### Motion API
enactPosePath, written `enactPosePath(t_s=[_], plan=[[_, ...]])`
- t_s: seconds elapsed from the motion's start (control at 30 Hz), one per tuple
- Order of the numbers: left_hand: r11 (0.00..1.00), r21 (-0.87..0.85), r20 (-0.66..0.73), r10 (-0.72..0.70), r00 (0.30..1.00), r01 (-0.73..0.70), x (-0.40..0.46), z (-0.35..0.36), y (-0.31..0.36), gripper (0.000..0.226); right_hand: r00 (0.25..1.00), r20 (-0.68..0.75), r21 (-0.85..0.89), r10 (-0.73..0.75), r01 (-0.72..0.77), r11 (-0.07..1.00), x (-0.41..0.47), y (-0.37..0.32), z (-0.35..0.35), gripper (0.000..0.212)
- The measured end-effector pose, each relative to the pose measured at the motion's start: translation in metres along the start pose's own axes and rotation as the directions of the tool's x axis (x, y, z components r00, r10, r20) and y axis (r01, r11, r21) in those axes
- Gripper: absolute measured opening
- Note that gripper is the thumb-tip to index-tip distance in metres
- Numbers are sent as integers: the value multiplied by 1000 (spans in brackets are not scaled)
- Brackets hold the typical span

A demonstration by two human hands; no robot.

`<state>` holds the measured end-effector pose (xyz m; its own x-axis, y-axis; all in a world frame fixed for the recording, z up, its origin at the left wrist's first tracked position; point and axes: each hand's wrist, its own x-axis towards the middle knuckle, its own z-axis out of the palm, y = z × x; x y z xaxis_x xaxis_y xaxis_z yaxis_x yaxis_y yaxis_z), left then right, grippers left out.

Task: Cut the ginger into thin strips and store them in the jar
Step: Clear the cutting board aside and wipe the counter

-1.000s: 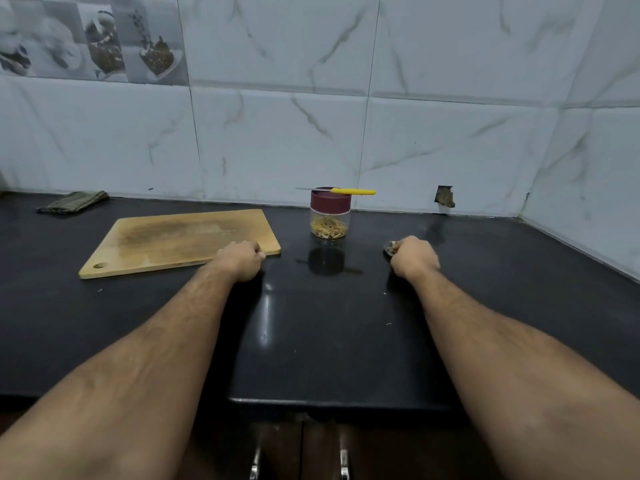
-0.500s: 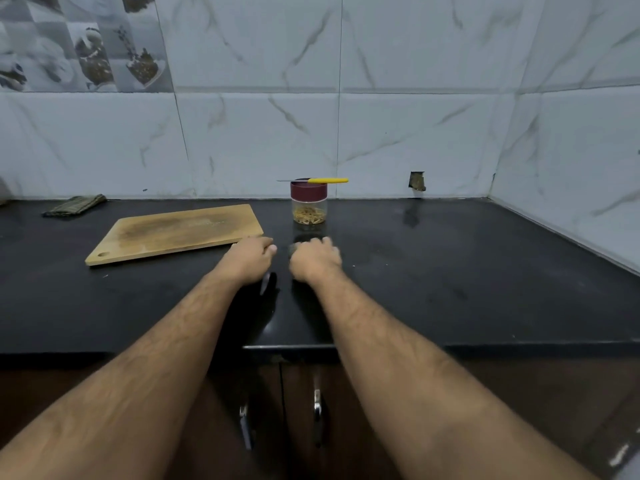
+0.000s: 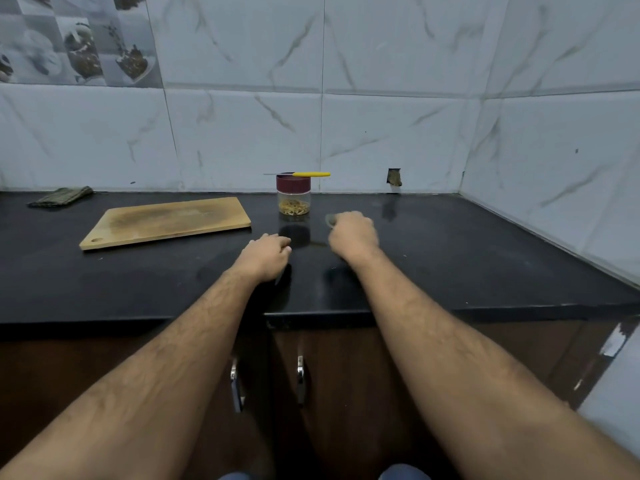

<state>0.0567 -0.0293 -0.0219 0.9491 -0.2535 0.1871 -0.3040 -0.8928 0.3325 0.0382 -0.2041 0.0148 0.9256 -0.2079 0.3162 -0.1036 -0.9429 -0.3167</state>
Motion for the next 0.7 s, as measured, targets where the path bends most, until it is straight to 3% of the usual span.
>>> enactPosePath(t_s=[0.13, 0.27, 0.43, 0.6, 0.7], plan=[[997, 8, -82, -71, 994, 72, -11, -6, -13, 50, 980, 166, -73, -107, 120, 990, -24, -44, 35, 39], [993, 30, -78, -108, 991, 111, -20, -12, -26, 49, 978, 164, -125, -132, 154, 980, -25, -37, 50, 38], [997, 11, -83, -72, 994, 73, -24, -11, -17, 46, 990, 142, -149, -8, 30, 988, -17, 16, 28, 42], [1000, -13, -56, -5, 998, 4, -26, -3, 2, 46, 972, 73, -105, 224, -216, 971, -23, 76, -5, 37], [999, -40, -45, 1, 999, -3, -31, 2, 8, 47, 977, 46, 0, 209, -209, 978, -31, 65, -10, 37]])
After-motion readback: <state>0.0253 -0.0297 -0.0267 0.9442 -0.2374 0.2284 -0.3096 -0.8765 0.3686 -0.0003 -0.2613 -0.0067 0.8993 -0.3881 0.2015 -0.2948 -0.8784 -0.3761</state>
